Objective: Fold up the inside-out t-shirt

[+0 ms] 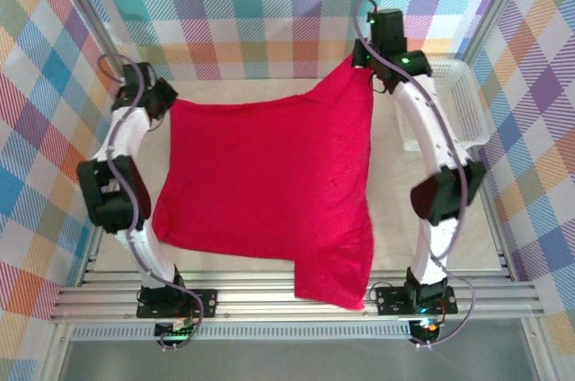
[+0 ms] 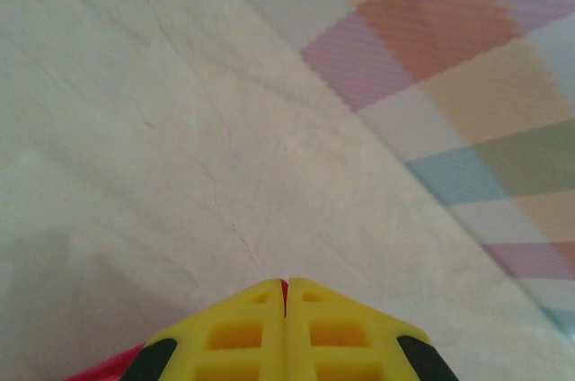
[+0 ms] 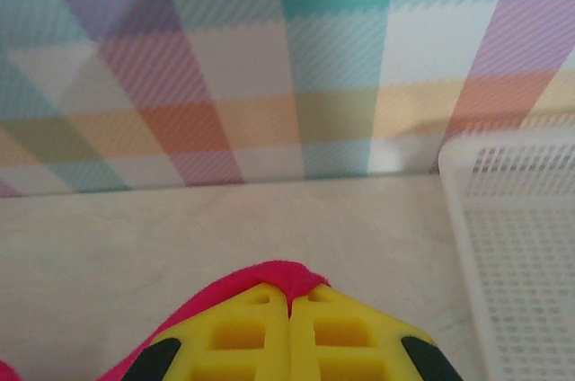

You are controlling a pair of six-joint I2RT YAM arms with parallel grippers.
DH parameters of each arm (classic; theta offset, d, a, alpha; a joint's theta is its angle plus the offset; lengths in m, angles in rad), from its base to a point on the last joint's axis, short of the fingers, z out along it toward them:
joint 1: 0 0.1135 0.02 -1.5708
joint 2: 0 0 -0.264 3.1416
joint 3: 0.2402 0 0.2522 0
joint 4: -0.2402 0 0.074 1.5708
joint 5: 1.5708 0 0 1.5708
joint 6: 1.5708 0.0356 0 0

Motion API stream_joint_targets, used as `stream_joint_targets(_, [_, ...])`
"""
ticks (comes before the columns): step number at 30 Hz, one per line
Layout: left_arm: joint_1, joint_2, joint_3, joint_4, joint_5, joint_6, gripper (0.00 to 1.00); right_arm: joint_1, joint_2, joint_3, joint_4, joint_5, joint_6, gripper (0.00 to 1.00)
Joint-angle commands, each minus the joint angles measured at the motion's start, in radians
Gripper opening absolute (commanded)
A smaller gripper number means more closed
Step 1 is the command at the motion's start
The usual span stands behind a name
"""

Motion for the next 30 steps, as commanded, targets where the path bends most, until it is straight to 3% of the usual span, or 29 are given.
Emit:
stream_joint_targets(1, [-0.011, 0.157, 0.095, 0.069, -0.037, -0.006, 0.00, -0.045, 0.146, 0.084, 0.029, -0.027, 0.100, 0.00])
stream_joint_targets(5, [-0.011, 0.316, 0.199, 0.035, -0.032, -0.003, 0.00, -0.057, 0.294, 0.120, 0.032, -0.050, 0.143, 0.00])
stream_joint_targets(14, [-0.016, 0.451, 0.391, -0.041, -0.049, 0.018, 0.00, -0.085, 0.485, 0.260, 0.044, -0.047, 0.198, 0.00])
stream_joint_targets(16, [-0.014, 0.484, 0.462, -0.085, -0.058, 0.026, 0.06, -0.087, 0.507, 0.273, 0.071, -0.041, 0.205, 0.00])
stream_joint_targets(18, [-0.014, 0.502, 0.525, -0.133, -0.059, 0.041, 0.21, -0.089, 0.533, 0.322, 0.065, -0.075, 0.200, 0.24])
stream_joint_targets(19, [-0.014, 0.504, 0.553, -0.161, -0.062, 0.046, 0.33, -0.089, 0.548, 0.368, 0.036, -0.093, 0.195, 0.30])
stream_joint_targets(21, [-0.015, 0.484, 0.600, -0.237, -0.084, 0.055, 0.49, -0.089, 0.557, 0.469, -0.056, -0.127, 0.192, 0.49])
stream_joint_targets(22, [-0.018, 0.459, 0.599, -0.265, -0.105, 0.057, 0.58, -0.089, 0.545, 0.493, -0.095, -0.147, 0.197, 0.53])
stream_joint_targets(24, [-0.039, 0.369, 0.543, -0.314, -0.184, 0.068, 0.68, -0.087, 0.475, 0.473, -0.169, -0.205, 0.224, 0.58])
stream_joint_targets(26, [-0.072, 0.256, 0.419, -0.314, -0.225, 0.074, 0.71, -0.085, 0.385, 0.358, -0.204, -0.282, 0.259, 0.58])
stream_joint_targets(28, [-0.117, 0.130, 0.225, -0.229, -0.163, 0.069, 0.71, -0.077, 0.280, 0.168, -0.186, -0.386, 0.290, 0.56])
stream_joint_targets(30, [-0.157, 0.031, 0.017, -0.101, -0.012, 0.022, 0.72, -0.059, 0.191, -0.030, -0.136, -0.468, 0.313, 0.55])
